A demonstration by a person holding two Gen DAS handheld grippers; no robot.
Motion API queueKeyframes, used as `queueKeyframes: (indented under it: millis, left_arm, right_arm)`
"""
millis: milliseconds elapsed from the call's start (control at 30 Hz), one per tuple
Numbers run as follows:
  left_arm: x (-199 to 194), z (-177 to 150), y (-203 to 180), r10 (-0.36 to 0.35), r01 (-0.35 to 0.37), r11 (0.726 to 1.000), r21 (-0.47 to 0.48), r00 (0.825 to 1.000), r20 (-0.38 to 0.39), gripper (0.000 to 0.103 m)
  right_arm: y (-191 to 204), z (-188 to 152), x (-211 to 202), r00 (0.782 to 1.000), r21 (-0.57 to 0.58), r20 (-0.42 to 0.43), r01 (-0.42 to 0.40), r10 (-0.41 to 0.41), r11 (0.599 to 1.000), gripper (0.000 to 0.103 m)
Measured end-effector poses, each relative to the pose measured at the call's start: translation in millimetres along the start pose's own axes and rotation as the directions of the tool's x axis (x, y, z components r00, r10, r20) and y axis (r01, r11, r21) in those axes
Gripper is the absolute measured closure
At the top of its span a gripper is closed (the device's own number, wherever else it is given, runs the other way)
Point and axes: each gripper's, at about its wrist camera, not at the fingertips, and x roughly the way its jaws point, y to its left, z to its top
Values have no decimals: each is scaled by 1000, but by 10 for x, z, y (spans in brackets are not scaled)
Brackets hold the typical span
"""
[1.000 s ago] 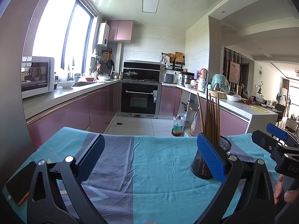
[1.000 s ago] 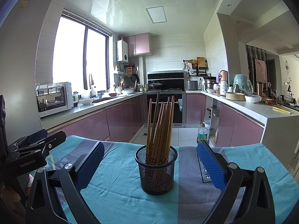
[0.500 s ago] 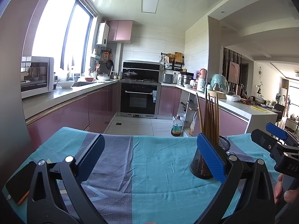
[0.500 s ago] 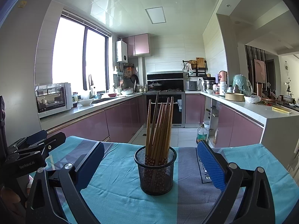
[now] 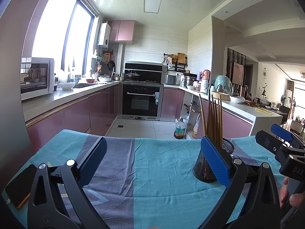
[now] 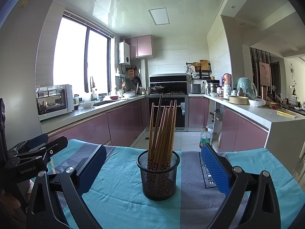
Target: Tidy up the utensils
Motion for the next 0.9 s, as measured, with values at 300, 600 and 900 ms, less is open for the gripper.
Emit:
queueKeyframes:
  millis: [300, 600, 900]
  left_arm:
    - [-4, -15, -9, -4, 4, 1000, -1, 1000, -3, 6]
    - [-19, -29, -33, -5, 5, 1000, -1, 1000, -4, 6]
    - [-4, -27, -24, -6, 6, 1000, 0, 1000, -6, 6]
  right_arm:
    - [6, -3, 4, 1000, -1, 2, 3, -3, 1000, 7]
    - [15, 4, 5, 1000, 1, 3, 4, -4, 1000, 7]
    - [11, 9, 5, 1000, 0, 5, 5, -5, 1000, 7]
